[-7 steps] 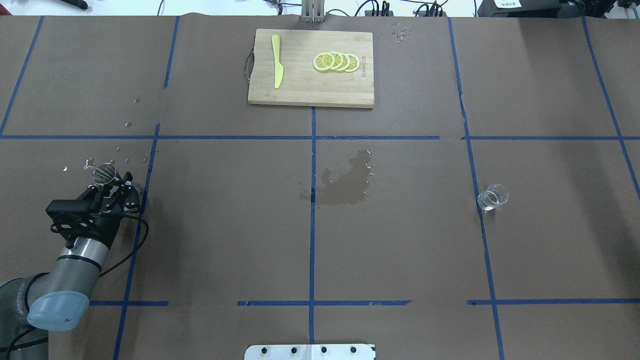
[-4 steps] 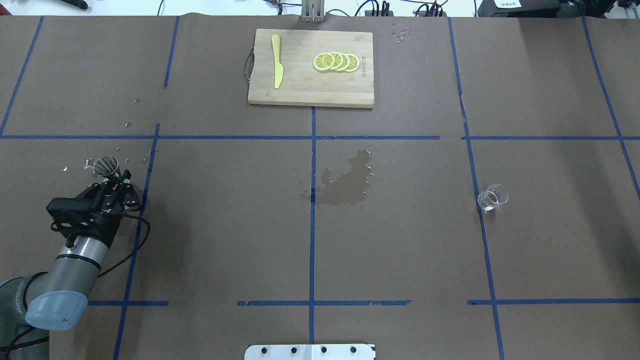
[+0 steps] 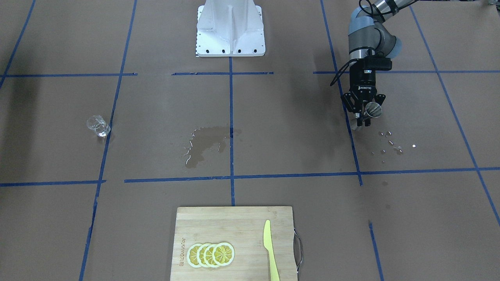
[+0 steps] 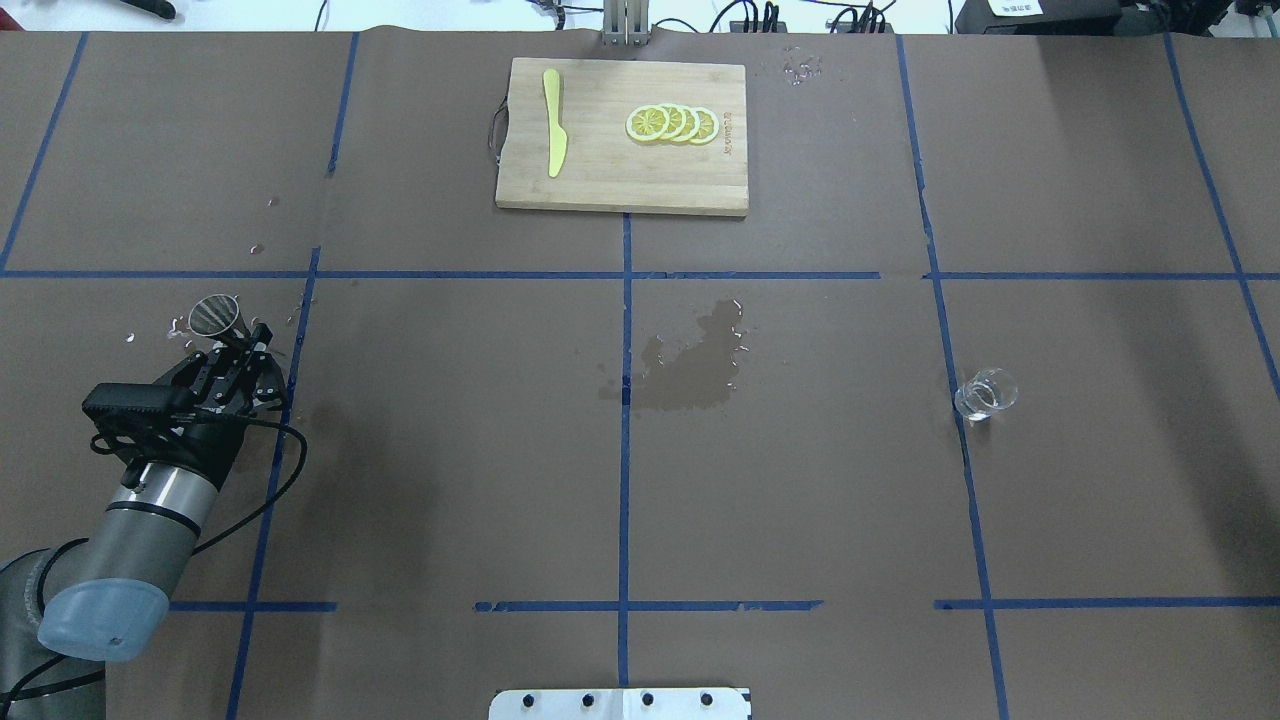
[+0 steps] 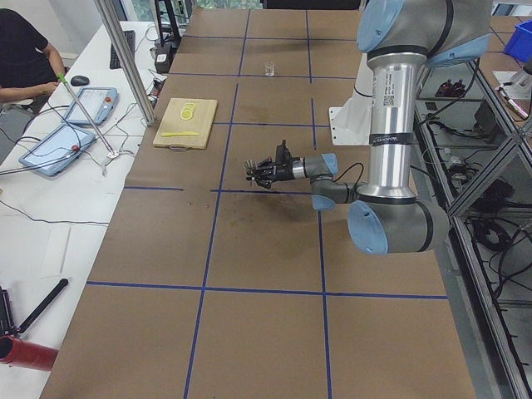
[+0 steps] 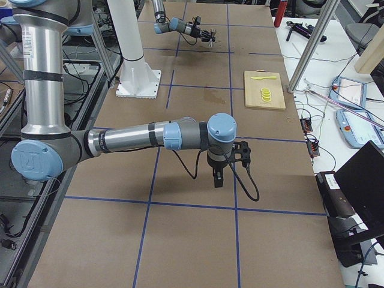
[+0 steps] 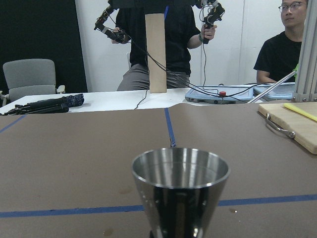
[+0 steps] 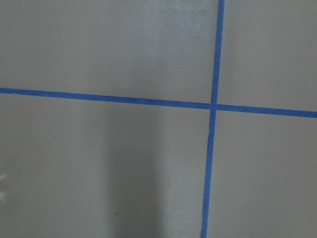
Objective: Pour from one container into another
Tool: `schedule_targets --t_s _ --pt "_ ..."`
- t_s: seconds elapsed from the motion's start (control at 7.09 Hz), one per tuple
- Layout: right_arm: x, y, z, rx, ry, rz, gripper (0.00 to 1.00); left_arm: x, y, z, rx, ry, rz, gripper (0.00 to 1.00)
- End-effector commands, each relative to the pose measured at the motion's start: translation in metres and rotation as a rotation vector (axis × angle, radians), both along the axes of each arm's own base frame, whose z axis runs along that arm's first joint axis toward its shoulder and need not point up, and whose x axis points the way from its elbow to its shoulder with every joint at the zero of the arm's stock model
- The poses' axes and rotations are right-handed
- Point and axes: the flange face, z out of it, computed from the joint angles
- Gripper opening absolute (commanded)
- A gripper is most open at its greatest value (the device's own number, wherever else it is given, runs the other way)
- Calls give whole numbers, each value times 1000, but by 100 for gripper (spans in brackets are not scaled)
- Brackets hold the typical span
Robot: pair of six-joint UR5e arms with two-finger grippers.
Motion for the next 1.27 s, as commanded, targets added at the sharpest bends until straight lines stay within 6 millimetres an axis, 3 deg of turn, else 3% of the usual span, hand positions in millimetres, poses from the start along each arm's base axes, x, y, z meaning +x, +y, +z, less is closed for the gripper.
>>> schedule_targets --t_s 0.0,0.28,0.42,0.71,0.99,1.13 --pt "-35 21 -54 76 -53 -62 100 -3 1 -29 38 -1 9 0" --pt "-101 33 -112 76 -97 -77 100 0 1 -33 41 6 12 0" --pt "-127 47 -126 102 -157 -24 100 3 1 -37 43 12 14 0" --pt "-183 92 -118 230 -197 127 100 7 0 -44 49 17 17 0" --pt "-214 112 -129 207 -283 234 100 12 -1 -51 52 31 18 0" --pt "-223 127 -118 240 -269 285 100 16 -1 -56 55 39 18 0"
